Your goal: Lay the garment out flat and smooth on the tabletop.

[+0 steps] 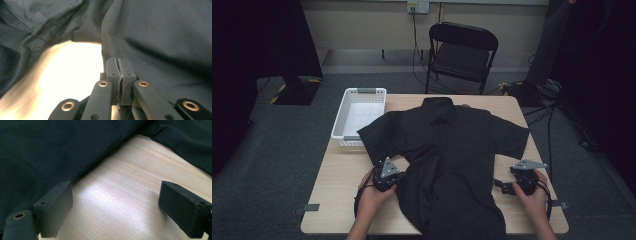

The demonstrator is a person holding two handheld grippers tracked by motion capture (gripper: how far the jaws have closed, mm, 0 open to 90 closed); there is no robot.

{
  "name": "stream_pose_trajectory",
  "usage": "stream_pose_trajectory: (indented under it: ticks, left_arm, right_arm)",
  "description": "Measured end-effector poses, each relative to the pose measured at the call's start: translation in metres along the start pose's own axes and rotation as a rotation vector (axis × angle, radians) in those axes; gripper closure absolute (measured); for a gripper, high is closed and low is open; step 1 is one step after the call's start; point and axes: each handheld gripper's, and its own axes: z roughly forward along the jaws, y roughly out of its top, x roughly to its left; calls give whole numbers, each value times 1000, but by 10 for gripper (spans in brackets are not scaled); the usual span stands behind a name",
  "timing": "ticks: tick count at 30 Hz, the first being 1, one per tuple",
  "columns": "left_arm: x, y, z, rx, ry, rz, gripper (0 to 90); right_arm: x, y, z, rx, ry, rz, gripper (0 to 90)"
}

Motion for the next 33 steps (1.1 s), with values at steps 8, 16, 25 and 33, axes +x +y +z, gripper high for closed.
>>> stream_pose_trajectory:
  ticks: [8, 16, 25, 33]
  left_arm:
    - [-15, -18, -36, -29, -22, -35, 861]
    - [-21, -36, -57, -28, 4, -74, 708]
    - [5, 14, 10, -75, 50, -52, 438]
    - [1, 20, 23, 1, -58, -46, 889]
  right_arm:
    - [0, 0, 0, 0, 3, -2, 115]
    - [0, 0, 0, 0, 3, -3, 114]
    - [0, 0, 0, 1, 3, -6, 115]
    - [1, 0, 0, 1, 5, -7, 114]
